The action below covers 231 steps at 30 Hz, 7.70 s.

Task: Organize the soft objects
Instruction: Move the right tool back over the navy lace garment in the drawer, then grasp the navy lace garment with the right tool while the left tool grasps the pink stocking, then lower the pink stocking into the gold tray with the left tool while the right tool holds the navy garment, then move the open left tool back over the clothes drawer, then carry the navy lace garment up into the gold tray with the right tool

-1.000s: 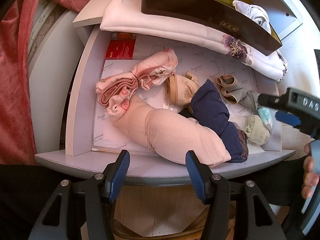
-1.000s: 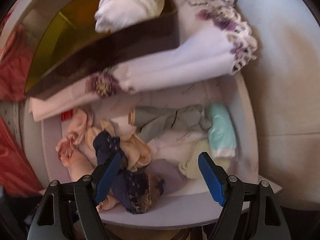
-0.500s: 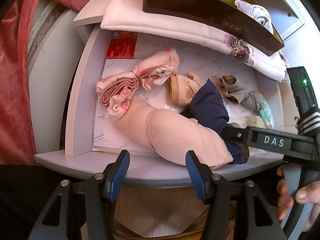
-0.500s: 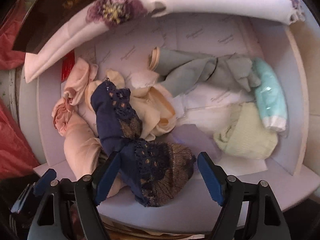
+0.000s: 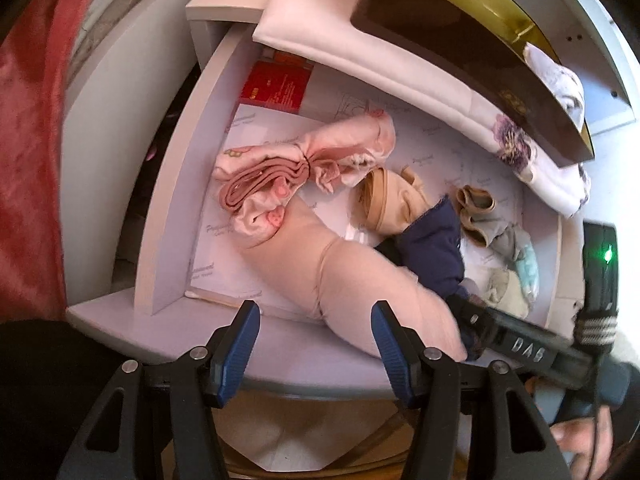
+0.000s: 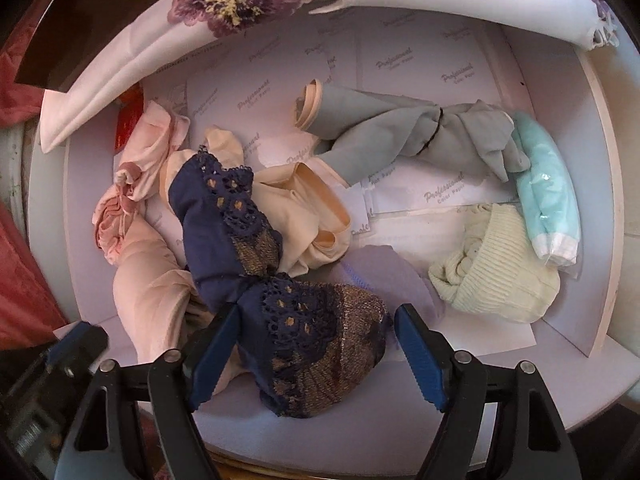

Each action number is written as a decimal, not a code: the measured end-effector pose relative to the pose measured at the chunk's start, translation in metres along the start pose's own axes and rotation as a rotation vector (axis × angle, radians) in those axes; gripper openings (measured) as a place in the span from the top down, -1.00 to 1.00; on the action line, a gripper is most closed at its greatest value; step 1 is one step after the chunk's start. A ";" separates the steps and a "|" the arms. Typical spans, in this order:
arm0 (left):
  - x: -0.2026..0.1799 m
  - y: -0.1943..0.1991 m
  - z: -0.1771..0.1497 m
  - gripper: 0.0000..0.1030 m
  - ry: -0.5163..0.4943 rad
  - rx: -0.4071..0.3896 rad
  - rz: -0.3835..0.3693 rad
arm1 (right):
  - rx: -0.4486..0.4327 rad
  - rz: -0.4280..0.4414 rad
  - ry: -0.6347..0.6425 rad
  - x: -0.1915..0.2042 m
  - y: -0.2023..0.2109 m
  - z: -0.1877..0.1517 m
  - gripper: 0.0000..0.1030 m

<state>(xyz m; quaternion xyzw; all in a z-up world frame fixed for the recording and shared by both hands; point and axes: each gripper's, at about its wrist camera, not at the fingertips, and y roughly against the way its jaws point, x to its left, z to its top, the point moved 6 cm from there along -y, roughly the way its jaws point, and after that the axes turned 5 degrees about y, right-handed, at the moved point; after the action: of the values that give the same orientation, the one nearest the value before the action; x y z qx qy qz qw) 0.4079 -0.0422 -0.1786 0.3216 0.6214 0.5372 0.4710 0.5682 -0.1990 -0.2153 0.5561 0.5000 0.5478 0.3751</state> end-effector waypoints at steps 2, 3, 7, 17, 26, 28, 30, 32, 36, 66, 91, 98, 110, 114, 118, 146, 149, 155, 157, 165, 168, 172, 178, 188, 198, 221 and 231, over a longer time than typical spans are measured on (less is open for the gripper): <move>0.000 -0.001 0.006 -0.14 0.021 0.014 -0.015 | 0.001 -0.007 0.005 0.000 0.000 0.000 -0.55; -0.001 -0.003 0.010 -0.14 0.023 0.024 -0.017 | 0.001 -0.008 0.006 0.001 0.000 0.001 -0.55; -0.001 -0.014 0.015 -0.14 0.068 0.085 -0.040 | 0.003 -0.019 0.023 0.004 -0.004 -0.001 -0.57; -0.011 -0.043 0.034 -0.15 0.220 0.185 -0.061 | 0.006 -0.033 0.053 0.007 -0.008 -0.002 -0.60; -0.008 -0.066 0.033 -0.19 0.224 0.207 -0.003 | 0.008 -0.047 0.077 0.013 -0.013 -0.005 -0.61; -0.004 -0.067 0.032 -0.12 0.192 0.194 -0.001 | -0.002 -0.050 0.082 0.012 -0.012 -0.005 -0.61; -0.004 -0.067 0.030 -0.04 0.163 0.183 -0.003 | -0.008 -0.056 0.091 0.014 -0.013 -0.005 -0.61; -0.003 -0.065 0.026 0.03 0.145 0.173 -0.020 | -0.023 -0.069 0.104 0.017 -0.012 -0.005 -0.61; 0.000 -0.065 0.014 0.06 0.109 0.162 -0.036 | -0.063 -0.090 0.155 0.030 -0.011 -0.003 -0.58; -0.003 0.023 -0.016 0.36 -0.059 -0.064 -0.165 | -0.034 -0.039 0.210 0.060 -0.032 -0.010 0.26; -0.065 0.129 0.017 0.50 -0.353 -0.279 -0.229 | -0.034 -0.039 0.210 0.054 -0.030 -0.012 0.25; -0.098 0.165 0.070 0.50 -0.357 -0.295 -0.293 | -0.033 -0.063 0.241 0.058 -0.031 -0.015 0.25; -0.137 0.115 0.163 0.50 -0.469 -0.312 -0.059 | -0.032 -0.095 0.273 0.075 -0.038 -0.018 0.26; -0.140 0.093 0.176 0.50 -0.465 -0.338 0.006 | -0.031 -0.107 0.286 0.080 -0.041 -0.020 0.26; -0.141 0.079 0.187 0.57 -0.443 -0.401 0.079 | -0.031 -0.104 0.283 0.081 -0.042 -0.021 0.26; -0.066 0.099 0.151 0.31 -0.172 -0.479 -0.013 | -0.034 -0.121 0.307 0.081 -0.050 -0.021 0.26; -0.058 0.107 0.134 0.31 -0.130 -0.484 -0.036 | -0.034 -0.122 0.307 0.081 -0.050 -0.021 0.26; -0.030 0.090 0.088 0.31 -0.020 -0.417 -0.031 | -0.035 -0.120 0.305 0.080 -0.050 -0.022 0.26; -0.020 0.072 0.071 0.31 0.007 -0.360 -0.018 | -0.036 -0.120 0.306 0.080 -0.050 -0.021 0.26; 0.000 0.020 0.029 0.31 -0.006 -0.214 0.070 | -0.041 -0.136 0.298 0.076 -0.048 -0.021 0.27; 0.002 0.006 0.019 0.30 -0.030 -0.177 0.096 | -0.041 -0.139 0.294 0.073 -0.048 -0.021 0.27; 0.005 -0.011 0.008 0.30 -0.043 -0.121 0.116 | -0.040 -0.139 0.291 0.071 -0.049 -0.019 0.27; 0.001 -0.031 -0.004 0.30 -0.085 -0.067 0.150 | -0.039 -0.138 0.277 0.066 -0.048 -0.017 0.27; -0.003 -0.066 -0.019 0.30 -0.167 0.036 0.201 | -0.058 -0.023 0.120 0.044 -0.033 -0.005 -0.11; -0.005 -0.077 -0.021 0.30 -0.205 0.067 0.206 | -0.151 0.011 0.047 0.028 -0.006 0.012 -0.23; -0.009 -0.082 -0.018 0.29 -0.223 0.066 0.191 | -0.125 0.013 0.124 0.052 -0.023 0.008 0.35; -0.008 -0.082 -0.018 0.29 -0.226 0.069 0.185 | -0.199 0.076 0.064 0.050 0.025 0.007 0.35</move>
<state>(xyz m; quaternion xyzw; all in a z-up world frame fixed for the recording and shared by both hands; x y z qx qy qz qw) 0.4029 -0.0740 -0.2568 0.4521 0.5503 0.5170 0.4748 0.5737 -0.1554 -0.1807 0.5169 0.4334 0.6262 0.3911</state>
